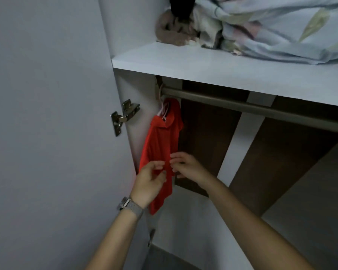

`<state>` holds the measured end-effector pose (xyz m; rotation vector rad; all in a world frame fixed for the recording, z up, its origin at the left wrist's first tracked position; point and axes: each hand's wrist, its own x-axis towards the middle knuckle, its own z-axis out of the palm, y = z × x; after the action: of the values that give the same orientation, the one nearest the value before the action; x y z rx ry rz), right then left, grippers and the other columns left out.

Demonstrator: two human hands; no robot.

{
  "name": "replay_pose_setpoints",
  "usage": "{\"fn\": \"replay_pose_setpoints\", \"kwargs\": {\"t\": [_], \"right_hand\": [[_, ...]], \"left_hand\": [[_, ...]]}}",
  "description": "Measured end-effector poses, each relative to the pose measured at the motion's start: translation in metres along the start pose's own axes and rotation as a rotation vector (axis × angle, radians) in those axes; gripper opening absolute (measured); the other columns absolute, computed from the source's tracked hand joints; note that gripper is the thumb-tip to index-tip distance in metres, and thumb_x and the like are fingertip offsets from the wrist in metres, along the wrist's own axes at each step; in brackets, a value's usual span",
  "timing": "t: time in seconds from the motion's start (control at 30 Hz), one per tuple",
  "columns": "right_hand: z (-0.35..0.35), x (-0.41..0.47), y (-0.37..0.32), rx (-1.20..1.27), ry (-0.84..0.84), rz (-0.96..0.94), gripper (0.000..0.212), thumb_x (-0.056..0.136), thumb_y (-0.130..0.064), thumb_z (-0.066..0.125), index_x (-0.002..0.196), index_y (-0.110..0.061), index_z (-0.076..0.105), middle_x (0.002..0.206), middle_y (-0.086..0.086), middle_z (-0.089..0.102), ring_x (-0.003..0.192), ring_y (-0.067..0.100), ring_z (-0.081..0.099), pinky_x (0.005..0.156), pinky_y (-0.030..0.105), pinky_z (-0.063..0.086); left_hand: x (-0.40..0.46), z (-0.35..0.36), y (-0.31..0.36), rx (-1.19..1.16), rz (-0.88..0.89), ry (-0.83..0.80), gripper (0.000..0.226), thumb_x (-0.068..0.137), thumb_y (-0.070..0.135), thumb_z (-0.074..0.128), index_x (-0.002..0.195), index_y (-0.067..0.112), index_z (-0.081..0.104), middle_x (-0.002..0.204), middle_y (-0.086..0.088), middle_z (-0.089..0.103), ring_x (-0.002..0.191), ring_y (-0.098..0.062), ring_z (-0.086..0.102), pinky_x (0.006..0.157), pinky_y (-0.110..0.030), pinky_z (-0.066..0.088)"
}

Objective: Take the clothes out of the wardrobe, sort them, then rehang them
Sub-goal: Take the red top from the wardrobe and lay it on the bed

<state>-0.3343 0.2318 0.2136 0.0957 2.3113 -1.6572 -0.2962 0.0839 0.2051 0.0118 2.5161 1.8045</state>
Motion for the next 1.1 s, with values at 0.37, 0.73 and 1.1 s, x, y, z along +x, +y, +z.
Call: {"fn": "replay_pose_setpoints", "kwargs": {"t": [0.37, 0.73, 1.1], "right_hand": [[0.024, 0.124, -0.08, 0.174, 0.2, -0.019, 0.04, 0.081, -0.037, 0.066, 0.117, -0.022, 0.057, 0.115, -0.001, 0.061, 0.108, 0.018, 0.056, 0.09, 0.031, 0.047], [-0.008, 0.139, -0.111, 0.407, 0.241, 0.078, 0.018, 0.072, 0.007, 0.055, 0.067, -0.009, 0.053, 0.062, 0.007, 0.05, 0.054, 0.019, 0.048, 0.054, 0.025, 0.038], [-0.065, 0.034, -0.024, -0.041, 0.122, 0.111, 0.019, 0.082, 0.007, 0.055, 0.084, -0.009, 0.066, 0.074, 0.003, 0.062, 0.065, 0.012, 0.058, 0.06, 0.02, 0.047]], "left_hand": [[0.052, -0.014, 0.01, 0.155, 0.103, 0.173, 0.025, 0.085, 0.007, 0.058, 0.109, 0.015, 0.062, 0.112, -0.002, 0.057, 0.078, 0.005, 0.053, 0.068, 0.003, 0.038], [0.061, -0.018, 0.024, 0.036, 0.168, 0.197, 0.024, 0.088, 0.009, 0.057, 0.101, 0.029, 0.059, 0.105, 0.005, 0.056, 0.073, 0.005, 0.054, 0.063, -0.006, 0.043], [0.077, 0.002, 0.006, 0.077, 0.204, 0.105, 0.028, 0.089, 0.01, 0.054, 0.106, 0.032, 0.056, 0.105, 0.011, 0.059, 0.08, 0.004, 0.057, 0.068, -0.003, 0.04]]}}
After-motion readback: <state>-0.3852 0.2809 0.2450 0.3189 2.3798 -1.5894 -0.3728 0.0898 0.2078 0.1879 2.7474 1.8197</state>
